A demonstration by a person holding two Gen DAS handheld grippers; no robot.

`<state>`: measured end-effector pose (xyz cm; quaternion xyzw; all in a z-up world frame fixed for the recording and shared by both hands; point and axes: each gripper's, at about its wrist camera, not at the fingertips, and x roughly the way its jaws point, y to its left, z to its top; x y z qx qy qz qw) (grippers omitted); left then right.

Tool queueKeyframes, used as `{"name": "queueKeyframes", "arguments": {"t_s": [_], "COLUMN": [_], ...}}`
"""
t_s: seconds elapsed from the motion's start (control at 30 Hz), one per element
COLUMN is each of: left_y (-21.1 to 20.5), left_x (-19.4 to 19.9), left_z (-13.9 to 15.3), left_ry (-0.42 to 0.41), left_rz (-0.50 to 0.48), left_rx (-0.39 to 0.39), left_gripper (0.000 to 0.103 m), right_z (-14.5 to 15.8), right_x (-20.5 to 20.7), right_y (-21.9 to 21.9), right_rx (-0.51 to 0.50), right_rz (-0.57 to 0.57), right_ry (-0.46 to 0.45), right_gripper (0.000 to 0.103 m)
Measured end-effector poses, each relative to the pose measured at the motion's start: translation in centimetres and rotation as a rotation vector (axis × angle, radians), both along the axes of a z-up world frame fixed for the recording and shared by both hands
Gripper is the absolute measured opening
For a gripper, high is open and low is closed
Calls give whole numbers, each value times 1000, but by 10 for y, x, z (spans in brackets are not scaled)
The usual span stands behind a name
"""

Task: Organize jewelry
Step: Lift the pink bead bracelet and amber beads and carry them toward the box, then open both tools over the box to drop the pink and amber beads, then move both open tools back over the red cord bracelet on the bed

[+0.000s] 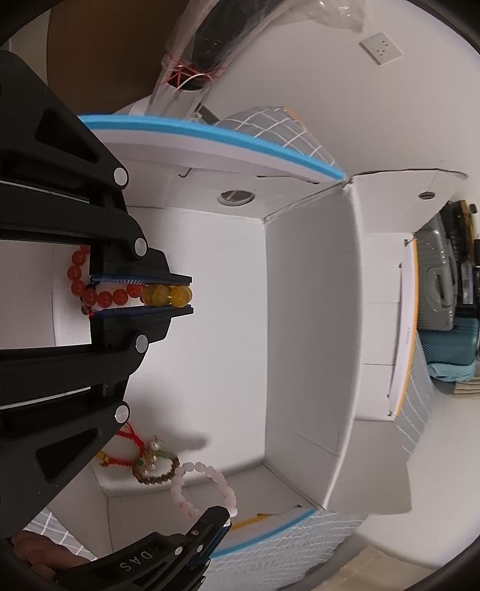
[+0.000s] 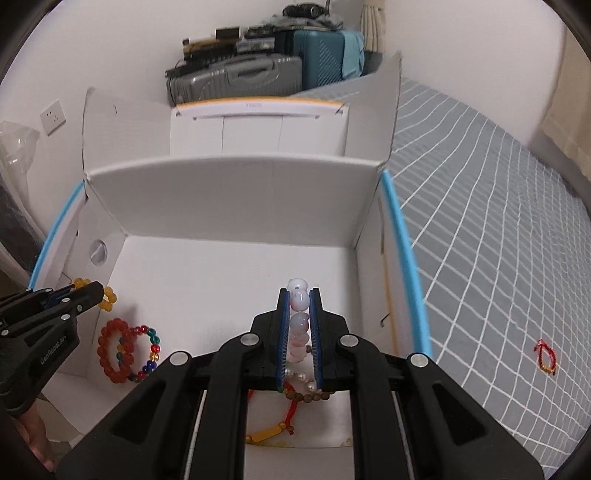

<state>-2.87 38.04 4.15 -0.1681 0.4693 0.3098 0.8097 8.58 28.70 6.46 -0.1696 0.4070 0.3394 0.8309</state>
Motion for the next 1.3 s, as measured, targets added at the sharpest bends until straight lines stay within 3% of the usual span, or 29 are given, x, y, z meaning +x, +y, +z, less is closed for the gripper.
{"name": "queueKeyframes", "arguments": {"t_s": [0.37, 0.43, 0.47, 0.53, 0.6, 0.77, 0.83, 1.0, 1.3], "left_y": [3, 3, 4, 3, 1, -5, -9, -20, -64], "left_x": [0, -3, -4, -7, -9, -16, -18, -17, 4], "left_z": [-1, 3, 5, 11, 17, 34, 41, 52, 63], "left_ry": [-2, -14, -24, -42, -56, -107, -129, -162, -201], "left_rz": [16, 31, 41, 49, 51, 76, 69, 53, -33], "left_rx": [-9, -6, 2, 16, 32, 89, 111, 135, 138], "left_gripper": [14, 35, 40, 53, 60, 79, 86, 97, 97], "right_z": [-5, -2, 2, 9, 16, 33, 40, 55, 66], "right_x": [-1, -3, -4, -5, -8, -11, -10, -3, 17], "right_y": [2, 2, 0, -2, -6, -17, -23, -43, -105], "right_rx": [-13, -3, 7, 29, 47, 66, 82, 124, 141], "right_rz": [21, 24, 28, 28, 29, -6, -18, -56, -157], "right_ry": [30, 30, 20, 11, -1, -68, -91, -107, -133], "right_gripper": [13, 25, 36, 47, 53, 84, 90, 95, 95]}}
